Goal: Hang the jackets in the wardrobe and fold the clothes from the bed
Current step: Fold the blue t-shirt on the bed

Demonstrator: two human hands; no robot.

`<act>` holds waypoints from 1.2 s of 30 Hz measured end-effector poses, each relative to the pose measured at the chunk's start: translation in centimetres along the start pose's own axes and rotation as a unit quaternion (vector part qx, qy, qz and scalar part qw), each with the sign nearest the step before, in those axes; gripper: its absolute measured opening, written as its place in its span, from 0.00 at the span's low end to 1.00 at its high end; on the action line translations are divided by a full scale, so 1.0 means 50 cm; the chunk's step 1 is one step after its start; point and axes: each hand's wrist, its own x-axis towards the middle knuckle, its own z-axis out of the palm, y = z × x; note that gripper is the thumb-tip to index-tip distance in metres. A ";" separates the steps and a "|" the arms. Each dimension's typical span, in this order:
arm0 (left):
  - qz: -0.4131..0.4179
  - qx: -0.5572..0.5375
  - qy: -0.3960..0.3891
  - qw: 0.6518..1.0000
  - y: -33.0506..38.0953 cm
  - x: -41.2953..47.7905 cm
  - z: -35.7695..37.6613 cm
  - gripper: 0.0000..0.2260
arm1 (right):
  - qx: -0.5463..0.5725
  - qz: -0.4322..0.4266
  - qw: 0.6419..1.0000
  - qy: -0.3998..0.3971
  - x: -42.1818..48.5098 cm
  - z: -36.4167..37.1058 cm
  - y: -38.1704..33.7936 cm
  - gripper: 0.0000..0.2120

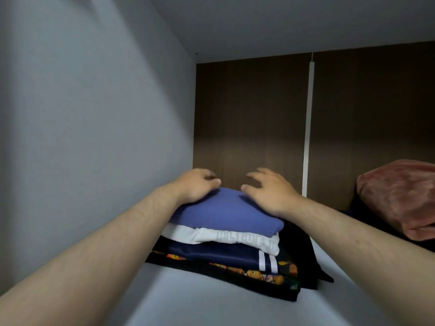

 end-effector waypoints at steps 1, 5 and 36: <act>-0.010 -0.015 -0.091 0.996 0.007 -0.005 0.018 0.24 | 0.003 -0.012 0.998 -0.064 0.002 0.022 -0.001 0.29; -0.091 -0.080 -0.244 0.962 -0.018 -0.018 0.081 0.27 | 0.085 0.030 0.976 -0.199 -0.002 0.114 0.037 0.32; -0.181 -0.084 -0.083 0.976 -0.032 -0.342 0.016 0.09 | -0.040 0.034 0.987 -0.152 -0.249 0.003 0.064 0.12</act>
